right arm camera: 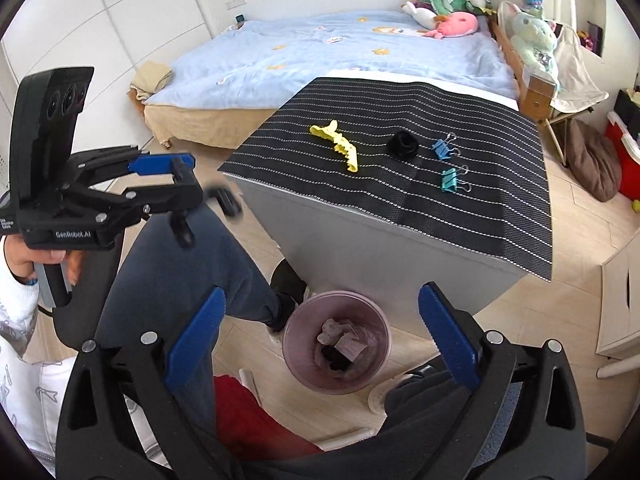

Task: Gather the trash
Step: 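Carry the tissue box and black item over the wastebasket and release both, then grasp the teal binder clip with the right gripper, then grasp the yellow hair clip with the left gripper while the right gripper holds the teal clip, then carry the yellow clip and teal clip over the wastebasket and release both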

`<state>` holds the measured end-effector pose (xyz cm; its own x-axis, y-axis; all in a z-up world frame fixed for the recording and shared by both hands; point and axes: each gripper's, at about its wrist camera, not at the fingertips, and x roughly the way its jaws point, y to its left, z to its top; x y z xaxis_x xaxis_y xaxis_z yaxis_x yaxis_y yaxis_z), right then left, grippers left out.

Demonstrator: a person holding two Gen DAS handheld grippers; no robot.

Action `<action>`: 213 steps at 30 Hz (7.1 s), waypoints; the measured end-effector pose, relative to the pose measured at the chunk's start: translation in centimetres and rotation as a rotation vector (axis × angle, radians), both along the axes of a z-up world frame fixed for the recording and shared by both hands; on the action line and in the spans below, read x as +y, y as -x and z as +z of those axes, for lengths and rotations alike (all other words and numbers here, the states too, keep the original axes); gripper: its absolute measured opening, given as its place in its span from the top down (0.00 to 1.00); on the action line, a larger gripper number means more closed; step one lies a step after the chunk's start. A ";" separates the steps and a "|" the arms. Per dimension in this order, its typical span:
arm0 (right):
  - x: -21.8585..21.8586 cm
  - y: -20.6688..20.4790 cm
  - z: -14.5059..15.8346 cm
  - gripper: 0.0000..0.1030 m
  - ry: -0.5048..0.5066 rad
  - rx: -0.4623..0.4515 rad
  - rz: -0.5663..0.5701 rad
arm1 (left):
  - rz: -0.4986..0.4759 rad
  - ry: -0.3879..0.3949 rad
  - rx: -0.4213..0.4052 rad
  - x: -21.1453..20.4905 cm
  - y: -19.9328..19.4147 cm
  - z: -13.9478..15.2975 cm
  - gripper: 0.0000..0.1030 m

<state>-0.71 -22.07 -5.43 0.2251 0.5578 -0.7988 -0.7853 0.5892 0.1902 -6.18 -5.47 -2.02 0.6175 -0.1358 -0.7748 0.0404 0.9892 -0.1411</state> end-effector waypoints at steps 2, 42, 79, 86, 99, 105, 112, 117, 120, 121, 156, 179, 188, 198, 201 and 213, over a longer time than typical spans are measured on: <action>-0.4 -0.1 0.3 0.07 0.001 -0.015 -0.015 | -0.011 -0.001 0.001 -0.3 0.1 -0.1 0.45; -0.9 -6.5 2.5 0.07 -0.018 -0.087 -0.136 | 0.040 -0.014 -0.048 0.9 -2.4 0.3 0.06; 3.6 -17.7 -5.3 0.88 0.043 0.112 -0.150 | 0.056 0.010 -0.006 2.5 -5.0 -1.0 0.06; 3.3 -17.6 -4.9 0.99 0.026 0.112 -0.155 | 0.057 0.012 -0.001 2.5 -5.3 -1.3 0.06; 2.5 -16.7 -2.9 0.99 -0.029 0.099 -0.162 | 0.130 0.042 0.054 2.8 -9.2 -1.2 0.06; 1.9 -16.4 -2.5 0.99 -0.040 0.094 -0.175 | 0.195 0.060 0.106 2.8 -12.2 -1.7 0.06; 1.4 -16.3 -1.9 0.99 -0.051 0.084 -0.179 | 0.310 0.075 0.192 3.3 -15.1 -4.6 0.06; 1.0 -16.1 -1.7 0.99 -0.054 0.082 -0.181 | 0.390 0.063 0.229 3.6 -16.5 -6.6 0.06; 0.9 -16.1 -1.7 0.99 -0.055 0.082 -0.182 | 0.408 0.040 0.238 3.5 -17.1 -7.1 0.14; 0.9 -16.1 -1.7 0.99 -0.055 0.082 -0.182 | 0.421 0.034 0.248 3.5 -17.3 -7.4 0.18; 2.5 -14.8 -1.2 0.99 -0.058 0.071 -0.130 | 0.322 0.004 0.178 5.5 -14.3 -6.7 0.88; 2.0 -6.7 3.5 0.99 -0.078 -0.024 0.009 | 0.010 0.039 0.001 1.9 -6.3 0.3 0.88; 1.4 -2.7 2.6 0.99 -0.054 0.005 0.055 | -0.047 0.026 -0.017 0.5 -2.8 1.0 0.88; 1.9 -0.2 0.3 0.97 -0.032 0.075 0.117 | -0.043 0.044 -0.009 0.4 -1.1 0.6 0.88; 2.1 -0.2 -0.1 0.69 -0.011 0.069 0.110 | -0.038 0.041 -0.011 0.5 -0.9 0.6 0.88; 1.1 -1.0 0.6 0.07 -0.036 0.056 0.031 | -0.066 0.040 -0.002 0.2 -0.5 0.3 0.88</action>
